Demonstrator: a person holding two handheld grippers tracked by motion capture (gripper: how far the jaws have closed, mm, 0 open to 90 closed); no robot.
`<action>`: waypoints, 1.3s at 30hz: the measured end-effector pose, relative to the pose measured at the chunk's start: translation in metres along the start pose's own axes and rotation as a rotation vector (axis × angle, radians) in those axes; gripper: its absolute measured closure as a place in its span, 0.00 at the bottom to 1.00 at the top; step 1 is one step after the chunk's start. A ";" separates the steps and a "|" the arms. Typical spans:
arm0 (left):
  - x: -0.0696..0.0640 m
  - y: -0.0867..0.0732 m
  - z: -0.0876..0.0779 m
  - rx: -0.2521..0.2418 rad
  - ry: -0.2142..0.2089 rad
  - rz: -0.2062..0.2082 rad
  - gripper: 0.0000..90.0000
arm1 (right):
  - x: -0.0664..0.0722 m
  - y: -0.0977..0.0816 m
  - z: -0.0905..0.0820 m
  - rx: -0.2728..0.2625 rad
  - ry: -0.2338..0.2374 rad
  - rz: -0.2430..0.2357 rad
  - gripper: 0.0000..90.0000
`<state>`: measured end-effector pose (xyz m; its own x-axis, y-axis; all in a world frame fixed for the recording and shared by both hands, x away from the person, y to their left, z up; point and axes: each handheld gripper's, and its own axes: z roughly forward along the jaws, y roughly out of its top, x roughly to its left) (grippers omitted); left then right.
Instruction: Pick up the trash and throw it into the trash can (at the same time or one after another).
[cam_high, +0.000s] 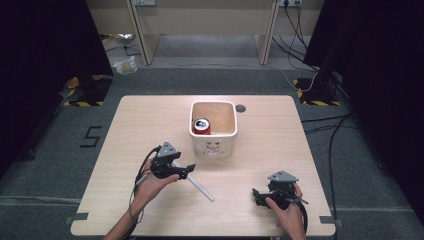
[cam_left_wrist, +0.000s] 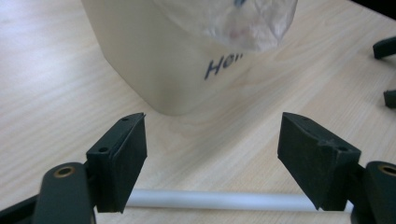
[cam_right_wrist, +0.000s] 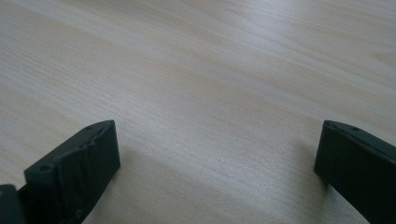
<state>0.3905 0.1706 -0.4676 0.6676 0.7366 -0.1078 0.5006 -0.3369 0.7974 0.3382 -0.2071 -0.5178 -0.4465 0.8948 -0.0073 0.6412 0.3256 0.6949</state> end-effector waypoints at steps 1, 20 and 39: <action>0.000 0.000 0.000 0.000 0.000 0.000 0.26 | 0.000 0.000 0.000 0.000 0.000 0.000 0.00; -0.004 -0.023 0.020 0.068 0.072 0.012 0.28 | 0.000 0.000 0.000 -0.002 0.003 -0.010 0.00; 0.011 -0.034 0.025 0.100 0.086 -0.077 0.29 | 0.000 0.000 0.000 -0.002 0.005 -0.012 0.00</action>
<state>0.3948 0.1759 -0.5101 0.5775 0.8086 -0.1120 0.6037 -0.3307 0.7254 0.3380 -0.2068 -0.5180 -0.4575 0.8891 -0.0120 0.6344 0.3358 0.6963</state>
